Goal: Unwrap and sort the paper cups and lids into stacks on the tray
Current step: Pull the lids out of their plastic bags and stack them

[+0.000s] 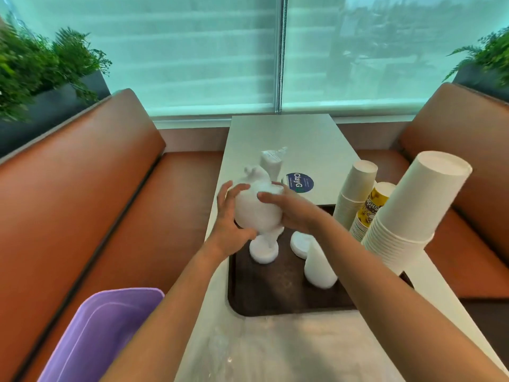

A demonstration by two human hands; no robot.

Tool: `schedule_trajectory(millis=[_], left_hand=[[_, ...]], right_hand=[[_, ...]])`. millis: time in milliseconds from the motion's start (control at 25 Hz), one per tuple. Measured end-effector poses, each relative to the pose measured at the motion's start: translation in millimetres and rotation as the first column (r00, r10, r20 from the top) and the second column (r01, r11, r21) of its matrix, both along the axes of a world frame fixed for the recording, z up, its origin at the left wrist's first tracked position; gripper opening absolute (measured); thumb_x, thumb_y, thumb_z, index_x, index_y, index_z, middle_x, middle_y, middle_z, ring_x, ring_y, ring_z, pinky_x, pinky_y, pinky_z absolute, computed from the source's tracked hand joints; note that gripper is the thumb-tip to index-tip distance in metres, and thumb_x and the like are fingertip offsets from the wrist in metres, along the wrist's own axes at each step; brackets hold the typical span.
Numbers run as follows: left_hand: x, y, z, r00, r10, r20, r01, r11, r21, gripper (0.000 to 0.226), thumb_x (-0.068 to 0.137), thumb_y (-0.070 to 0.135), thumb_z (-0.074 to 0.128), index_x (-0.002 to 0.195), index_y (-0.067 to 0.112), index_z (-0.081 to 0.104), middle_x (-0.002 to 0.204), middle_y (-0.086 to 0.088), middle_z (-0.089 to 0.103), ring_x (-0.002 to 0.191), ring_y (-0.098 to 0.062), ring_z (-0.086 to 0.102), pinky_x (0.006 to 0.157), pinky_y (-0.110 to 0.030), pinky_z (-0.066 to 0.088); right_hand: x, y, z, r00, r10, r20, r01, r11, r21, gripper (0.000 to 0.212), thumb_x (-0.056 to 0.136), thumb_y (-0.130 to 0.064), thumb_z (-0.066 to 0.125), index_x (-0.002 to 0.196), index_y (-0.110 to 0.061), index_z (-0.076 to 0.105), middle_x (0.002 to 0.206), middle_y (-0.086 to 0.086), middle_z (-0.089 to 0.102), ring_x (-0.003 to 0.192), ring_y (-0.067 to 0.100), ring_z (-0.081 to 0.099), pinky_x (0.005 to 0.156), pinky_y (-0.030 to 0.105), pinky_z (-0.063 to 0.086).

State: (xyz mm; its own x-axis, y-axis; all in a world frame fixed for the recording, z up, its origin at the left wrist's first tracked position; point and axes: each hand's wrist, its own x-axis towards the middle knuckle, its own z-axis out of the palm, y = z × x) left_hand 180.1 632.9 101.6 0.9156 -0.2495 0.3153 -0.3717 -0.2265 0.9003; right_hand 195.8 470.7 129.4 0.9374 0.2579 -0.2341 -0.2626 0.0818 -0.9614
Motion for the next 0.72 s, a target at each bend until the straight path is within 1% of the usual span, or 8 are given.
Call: schedule_trajectory(millis=[120,200,280,360,440,520,680,720], left_hand=[[-29.5,-4.5,-5.2,0.853,-0.248,-0.459,-0.031,0.854,-0.520,0.104,0.061,0.024,0.077,0.142,0.044,0.015,0.136,-0.003,0.046,0.118,-0.024,0.053,0.090,-0.045,0.052],[-39.8,-3.9,-10.6,0.715,-0.255,-0.651,-0.135,0.863,-0.486,0.091,0.067,0.056,0.070,0.144,0.033,0.027,0.131,-0.009,0.055,0.113,-0.030,0.058,0.080,-0.050,0.055],[-49.9,-5.5,-19.0,0.633,-0.212,-0.745,-0.114,0.926,-0.360,0.075,0.072,0.056,0.062,0.136,0.024,0.041,0.126,-0.011,0.058,0.112,-0.032,0.058,0.081,-0.051,0.055],[-61.3,-10.7,-32.2,0.646,-0.160,-0.747,-0.106,0.950,-0.295,0.056,0.085,0.045,0.059,0.134,0.025,0.041,0.125,-0.009,0.057,0.112,-0.030,0.056,0.083,-0.050,0.055],[-68.4,-17.3,-49.7,0.707,-0.097,-0.700,-0.110,0.964,-0.244,0.053,0.088,0.041,0.058,0.136,0.028,0.038,0.127,-0.005,0.054,0.113,-0.025,0.055,0.081,-0.047,0.056],[-73.6,-24.5,-64.6,0.749,-0.013,-0.662,-0.137,0.975,-0.174,0.051,0.088,0.038,0.060,0.134,0.027,0.038,0.128,-0.004,0.053,0.109,-0.020,0.056,0.079,-0.040,0.057],[-78.4,-33.7,-85.8,0.794,0.118,-0.596,-0.186,0.981,-0.053,0.045,0.094,0.030,0.053,0.135,0.018,0.037,0.121,-0.004,0.054,0.091,-0.006,0.056,0.066,-0.011,0.049],[-77.5,-34.2,-91.6,0.786,0.136,-0.603,-0.182,0.983,-0.016,0.047,0.095,0.032,0.052,0.137,0.016,0.036,0.122,-0.005,0.054,0.093,-0.010,0.056,0.066,-0.012,0.048]], right_hand=[[-43.6,3.1,-33.3,0.985,-0.113,0.130,0.118,0.993,-0.025,0.079,0.060,-0.026,0.080,0.129,-0.030,0.041,0.126,0.002,0.056,0.115,0.022,0.057,0.097,0.041,0.049],[-67.3,2.4,-48.6,0.980,-0.074,0.187,0.089,0.993,-0.074,0.076,0.068,-0.016,0.079,0.129,-0.037,0.039,0.129,-0.002,0.051,0.117,0.019,0.054,0.098,0.036,0.048],[-82.3,2.6,-57.1,0.979,-0.064,0.195,0.081,0.993,-0.082,0.071,0.075,-0.012,0.074,0.129,-0.042,0.039,0.136,0.001,0.045,0.122,0.022,0.049,0.102,0.040,0.046],[-91.6,2.3,-63.7,0.956,-0.123,0.267,0.180,0.962,-0.203,0.067,0.073,-0.026,0.070,0.129,-0.045,0.038,0.141,0.002,0.039,0.126,0.020,0.042,0.107,0.040,0.039],[-98.1,-0.4,-71.7,0.900,-0.097,0.425,0.316,0.818,-0.481,0.064,0.074,-0.043,0.068,0.133,-0.036,0.044,0.135,-0.001,0.039,0.123,0.015,0.036,0.107,0.033,0.032],[-101.7,-1.1,-77.1,0.907,-0.059,0.418,0.343,0.678,-0.650,0.047,0.084,-0.040,0.066,0.126,-0.022,0.057,0.122,-0.003,0.047,0.114,0.013,0.042,0.100,0.031,0.038],[-103.1,0.2,-85.9,0.910,-0.333,0.247,0.411,0.809,-0.420,0.007,0.093,-0.016,0.057,0.090,-0.013,0.062,0.083,-0.001,0.060,0.084,0.016,0.056,0.075,0.029,0.045],[-102.7,-1.5,-86.6,0.893,-0.407,0.194,0.449,0.831,-0.328,0.012,0.093,-0.012,0.055,0.082,-0.015,0.058,0.078,0.000,0.058,0.081,0.017,0.056,0.073,0.031,0.047]])
